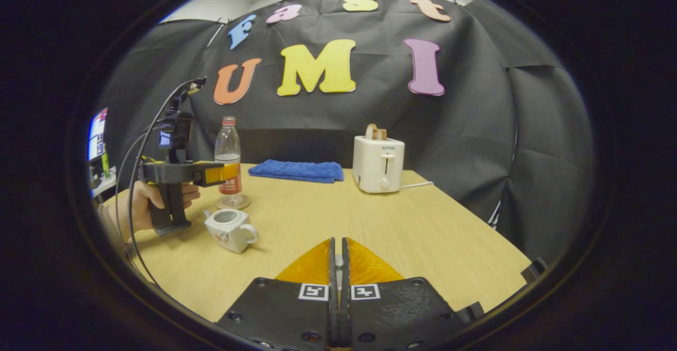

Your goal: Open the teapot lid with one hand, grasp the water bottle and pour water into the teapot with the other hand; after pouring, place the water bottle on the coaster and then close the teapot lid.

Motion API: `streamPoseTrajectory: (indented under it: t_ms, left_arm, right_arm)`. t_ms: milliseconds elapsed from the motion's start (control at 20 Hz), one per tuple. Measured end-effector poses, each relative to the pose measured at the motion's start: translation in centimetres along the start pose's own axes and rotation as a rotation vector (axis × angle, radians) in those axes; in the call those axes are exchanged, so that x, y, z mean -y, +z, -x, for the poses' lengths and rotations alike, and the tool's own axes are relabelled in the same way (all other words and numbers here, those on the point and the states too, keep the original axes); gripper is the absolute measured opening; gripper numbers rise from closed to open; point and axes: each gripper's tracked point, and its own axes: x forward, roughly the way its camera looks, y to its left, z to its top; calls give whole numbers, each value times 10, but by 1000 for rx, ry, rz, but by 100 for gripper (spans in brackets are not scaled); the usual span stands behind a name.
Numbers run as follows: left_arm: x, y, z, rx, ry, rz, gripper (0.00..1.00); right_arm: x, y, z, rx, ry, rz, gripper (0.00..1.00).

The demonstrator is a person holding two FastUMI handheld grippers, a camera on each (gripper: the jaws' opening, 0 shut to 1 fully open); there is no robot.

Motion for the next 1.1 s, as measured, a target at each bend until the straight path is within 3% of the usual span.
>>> streamPoseTrajectory:
  t_ms: [650, 1100]
  left_arm:
    - [-17, -20, 41, -23, 2, -11, 92]
    - [-66, -6, 118, 59, 120, -12, 92]
  right_arm:
    - [-42, 15, 2, 19, 49, 13, 1]
    - [-110, 30, -30, 18, 144, 47, 1]
